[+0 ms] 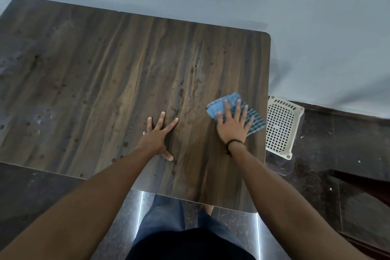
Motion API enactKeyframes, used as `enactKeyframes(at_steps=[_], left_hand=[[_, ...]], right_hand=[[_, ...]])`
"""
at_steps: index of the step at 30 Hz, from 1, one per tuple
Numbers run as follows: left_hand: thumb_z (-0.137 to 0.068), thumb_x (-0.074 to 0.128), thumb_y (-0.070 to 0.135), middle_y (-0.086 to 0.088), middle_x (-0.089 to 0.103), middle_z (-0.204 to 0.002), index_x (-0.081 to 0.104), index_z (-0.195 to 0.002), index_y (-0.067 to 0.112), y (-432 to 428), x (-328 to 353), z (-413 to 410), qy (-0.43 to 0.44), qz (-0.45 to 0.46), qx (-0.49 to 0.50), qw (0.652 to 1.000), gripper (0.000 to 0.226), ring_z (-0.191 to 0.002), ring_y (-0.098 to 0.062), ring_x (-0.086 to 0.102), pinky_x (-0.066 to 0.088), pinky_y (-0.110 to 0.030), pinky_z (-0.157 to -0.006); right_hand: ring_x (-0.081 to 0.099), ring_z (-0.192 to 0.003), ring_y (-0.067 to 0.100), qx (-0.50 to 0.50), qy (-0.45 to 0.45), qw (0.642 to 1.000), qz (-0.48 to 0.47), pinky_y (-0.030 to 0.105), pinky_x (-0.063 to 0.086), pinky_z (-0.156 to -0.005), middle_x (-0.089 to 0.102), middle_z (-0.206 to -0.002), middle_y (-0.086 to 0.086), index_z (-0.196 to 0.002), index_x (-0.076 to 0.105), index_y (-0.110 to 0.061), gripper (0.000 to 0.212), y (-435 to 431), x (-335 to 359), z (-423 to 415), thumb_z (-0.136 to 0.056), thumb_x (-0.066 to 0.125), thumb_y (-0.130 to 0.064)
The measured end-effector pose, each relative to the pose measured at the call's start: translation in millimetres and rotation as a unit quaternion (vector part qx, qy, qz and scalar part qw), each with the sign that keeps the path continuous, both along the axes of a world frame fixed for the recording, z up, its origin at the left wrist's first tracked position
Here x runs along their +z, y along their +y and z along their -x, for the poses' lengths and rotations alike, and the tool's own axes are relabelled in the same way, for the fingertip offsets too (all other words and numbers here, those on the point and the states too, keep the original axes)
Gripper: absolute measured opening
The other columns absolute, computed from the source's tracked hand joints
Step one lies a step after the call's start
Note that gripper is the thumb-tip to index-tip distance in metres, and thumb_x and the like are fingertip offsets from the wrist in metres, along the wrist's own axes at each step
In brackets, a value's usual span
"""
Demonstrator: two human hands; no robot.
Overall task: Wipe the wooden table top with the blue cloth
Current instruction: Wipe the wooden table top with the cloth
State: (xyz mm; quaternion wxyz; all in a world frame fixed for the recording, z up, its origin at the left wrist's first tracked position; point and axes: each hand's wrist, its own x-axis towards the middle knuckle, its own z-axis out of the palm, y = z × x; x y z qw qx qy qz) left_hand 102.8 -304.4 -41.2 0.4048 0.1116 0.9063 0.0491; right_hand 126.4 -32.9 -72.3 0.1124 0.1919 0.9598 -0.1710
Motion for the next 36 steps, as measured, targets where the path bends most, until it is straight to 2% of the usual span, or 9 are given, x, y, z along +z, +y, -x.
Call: enactKeyframes(at_steps=[4, 6, 10, 15, 20, 26, 31, 33, 36], left_hand=[[-0.063, 0.093, 0.044, 0.007, -0.044, -0.156, -0.019, -0.152, 0.053, 1.0, -2.3, 1.4, -0.008, -0.009, -0.001, 1.0, 0.143, -0.144, -0.046, -0.033, 0.013, -0.072, -0.115], [-0.065, 0.092, 0.045, 0.007, -0.041, -0.158, -0.017, -0.153, 0.053, 3.7, -1.2, 7.3, -0.008, -0.016, 0.002, 1.0, 0.14, -0.146, -0.047, -0.029, 0.014, -0.073, -0.114], [-0.065, 0.091, 0.047, 0.01, -0.04, -0.159, -0.016, -0.153, 0.053, 11.3, 13.1, 46.0, 0.019, -0.027, 0.011, 0.999, 0.14, -0.146, -0.046, -0.029, 0.012, -0.076, -0.111], [-0.062, 0.094, 0.044, 0.012, -0.039, -0.159, -0.015, -0.154, 0.052, 20.5, 21.6, 113.1, 0.025, -0.026, 0.014, 0.999, 0.143, -0.147, -0.046, -0.028, 0.012, -0.077, -0.11], [-0.059, 0.095, 0.048, 0.015, -0.045, -0.155, -0.018, -0.151, 0.056, 11.5, 8.3, 136.7, -0.014, -0.006, 0.004, 1.0, 0.146, -0.146, -0.046, -0.029, 0.013, -0.078, -0.111], [-0.056, 0.096, 0.047, 0.014, -0.05, -0.151, -0.025, -0.147, 0.058, 15.2, 11.1, 143.1, -0.032, 0.005, -0.009, 0.999, 0.152, -0.144, -0.049, -0.032, 0.019, -0.08, -0.106], [-0.06, 0.096, 0.042, 0.011, -0.059, -0.143, -0.034, -0.142, 0.057, 22.6, 12.4, 149.3, -0.059, 0.027, -0.001, 0.998, 0.154, -0.141, -0.051, -0.036, 0.019, -0.081, -0.106], [-0.059, 0.096, 0.042, 0.011, -0.059, -0.142, -0.034, -0.142, 0.057, 24.6, 12.5, 150.0, -0.061, 0.035, -0.005, 0.998, 0.155, -0.14, -0.051, -0.036, 0.019, -0.081, -0.106], [-0.058, 0.096, 0.043, 0.009, -0.059, -0.143, -0.035, -0.143, 0.056, 26.9, 12.9, 150.8, -0.056, 0.041, -0.007, 0.998, 0.156, -0.139, -0.052, -0.036, 0.021, -0.081, -0.106]], right_hand=[[-0.008, -0.154, 0.022, 0.322, 0.015, 0.946, -0.025, 0.057, -0.004, -0.121, -0.004, -0.167, -0.01, -0.155, 0.009, -0.051, 0.058, -10.7, -3.1, -32.8, -0.1, 0.018, -0.066], [-0.007, -0.154, 0.02, 0.274, 0.018, 0.961, -0.02, 0.057, -0.005, -0.122, -0.003, -0.167, -0.013, -0.154, 0.011, -0.053, 0.058, 11.1, -4.2, -10.7, -0.099, 0.021, -0.068], [-0.015, -0.153, 0.023, -0.037, -0.005, 0.999, -0.002, 0.056, -0.014, -0.119, -0.01, -0.167, -0.007, -0.157, 0.006, -0.048, 0.059, -19.3, -2.5, 20.3, -0.101, 0.02, -0.063], [-0.008, -0.154, 0.019, 0.277, 0.009, 0.961, -0.027, 0.054, -0.007, -0.122, -0.005, -0.166, -0.014, -0.154, 0.008, -0.053, 0.058, -14.7, -3.9, 7.0, -0.1, 0.021, -0.067], [-0.014, -0.153, 0.021, -0.137, -0.001, 0.991, -0.004, 0.055, -0.012, -0.12, -0.01, -0.167, -0.008, -0.156, 0.004, -0.048, 0.061, -18.2, -3.6, 61.2, -0.1, 0.018, -0.065], [-0.006, -0.154, 0.018, 0.205, 0.017, 0.978, -0.039, 0.057, 0.003, -0.122, -0.002, -0.167, -0.014, -0.154, 0.007, -0.054, 0.058, -15.5, -4.7, 38.2, -0.099, 0.017, -0.068], [-0.015, -0.153, 0.022, -0.191, -0.008, 0.982, -0.001, 0.059, -0.009, -0.12, -0.011, -0.167, -0.006, -0.157, 0.002, -0.048, 0.06, 2.0, 0.0, 96.6, -0.1, 0.017, -0.063], [-0.018, -0.152, 0.023, -0.046, -0.002, 0.999, -0.011, 0.057, -0.013, -0.119, -0.014, -0.166, -0.006, -0.156, 0.0, -0.048, 0.059, -21.4, -1.0, 90.3, -0.101, 0.017, -0.062], [-0.007, -0.154, 0.02, 0.236, 0.012, 0.971, -0.03, 0.054, -0.005, -0.122, -0.006, -0.166, -0.013, -0.154, 0.005, -0.054, 0.057, 3.2, -0.7, 74.9, -0.1, 0.019, -0.066]])
